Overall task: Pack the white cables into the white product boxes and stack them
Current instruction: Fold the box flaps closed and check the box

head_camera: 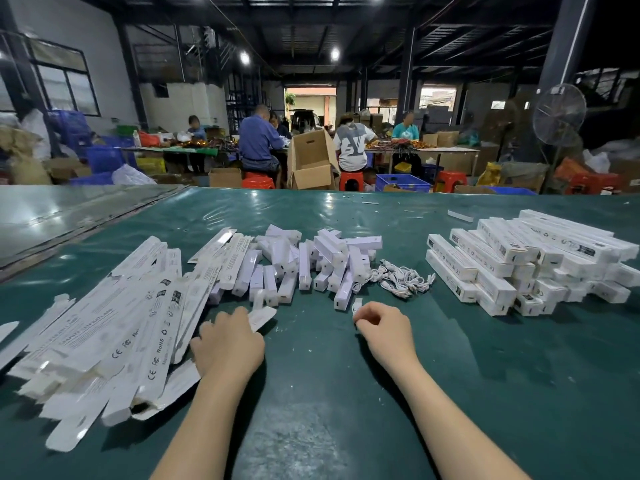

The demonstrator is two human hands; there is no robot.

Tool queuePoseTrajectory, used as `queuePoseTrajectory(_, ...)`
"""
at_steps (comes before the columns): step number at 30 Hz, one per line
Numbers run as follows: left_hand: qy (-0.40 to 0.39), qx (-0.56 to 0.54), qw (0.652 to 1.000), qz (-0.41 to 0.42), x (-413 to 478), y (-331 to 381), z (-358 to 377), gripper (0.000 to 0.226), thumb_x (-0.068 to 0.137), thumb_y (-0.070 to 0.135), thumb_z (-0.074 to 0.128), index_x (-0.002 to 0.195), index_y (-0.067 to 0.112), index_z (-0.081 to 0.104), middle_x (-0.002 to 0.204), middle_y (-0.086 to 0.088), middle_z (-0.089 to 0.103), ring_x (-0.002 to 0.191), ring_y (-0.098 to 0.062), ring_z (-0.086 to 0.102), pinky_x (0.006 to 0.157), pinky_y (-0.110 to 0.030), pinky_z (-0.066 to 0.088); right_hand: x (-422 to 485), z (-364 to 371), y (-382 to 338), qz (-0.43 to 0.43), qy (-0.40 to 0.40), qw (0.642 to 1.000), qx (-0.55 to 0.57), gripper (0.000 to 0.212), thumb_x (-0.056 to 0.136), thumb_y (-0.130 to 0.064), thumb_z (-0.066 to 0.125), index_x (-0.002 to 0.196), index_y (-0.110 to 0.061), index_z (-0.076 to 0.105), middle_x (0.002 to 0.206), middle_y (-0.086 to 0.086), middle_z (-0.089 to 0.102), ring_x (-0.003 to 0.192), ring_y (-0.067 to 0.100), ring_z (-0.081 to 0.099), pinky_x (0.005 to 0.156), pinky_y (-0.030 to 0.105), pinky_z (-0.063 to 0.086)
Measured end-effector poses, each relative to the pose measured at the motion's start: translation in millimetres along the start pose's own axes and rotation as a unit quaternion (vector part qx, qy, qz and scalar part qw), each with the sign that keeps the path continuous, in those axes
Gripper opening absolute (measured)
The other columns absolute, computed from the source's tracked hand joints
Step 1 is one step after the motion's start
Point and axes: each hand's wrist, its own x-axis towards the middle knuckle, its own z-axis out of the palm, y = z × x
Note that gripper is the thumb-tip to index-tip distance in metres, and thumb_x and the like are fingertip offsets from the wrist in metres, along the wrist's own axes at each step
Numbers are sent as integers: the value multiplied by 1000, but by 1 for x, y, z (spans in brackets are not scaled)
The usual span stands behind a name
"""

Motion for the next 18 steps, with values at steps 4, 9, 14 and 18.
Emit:
queuePoseTrajectory(4,18,-58,997,45,-5,11,0,45,83,22,52,126,18,38,121,-7,49,108,-29,47,82,-36,37,-5,-4,-4,-22,-39,999,17,31,79,-9,60,59,-32,57,63,-14,60,63,4,53,62,20,36)
queuePoseTrajectory(9,-4,-263,932,250,-24,43,-6,52,73,15,65,119,24,45,102,6,48,88,-10,49,72,-19,31,-16,0,-20,-71,-246,951,175,14,73,-34,61,86,-31,63,73,-23,65,75,-7,58,73,11,43)
queuePoseTrajectory(14,-19,-306,887,346,-39,58,-2,42,75,23,66,111,30,46,99,23,44,91,-2,50,73,-12,35,-15,-5,-15,-20,-226,901,370,31,70,-9,70,100,-16,63,90,-5,72,84,8,67,69,18,50)
queuePoseTrajectory(18,-57,-264,908,320,-35,48,0,44,72,41,70,110,39,50,90,27,50,86,-2,51,72,-17,38,0,-17,-10,63,-133,828,540,30,55,-36,77,72,-15,64,73,9,62,65,19,61,62,29,45)
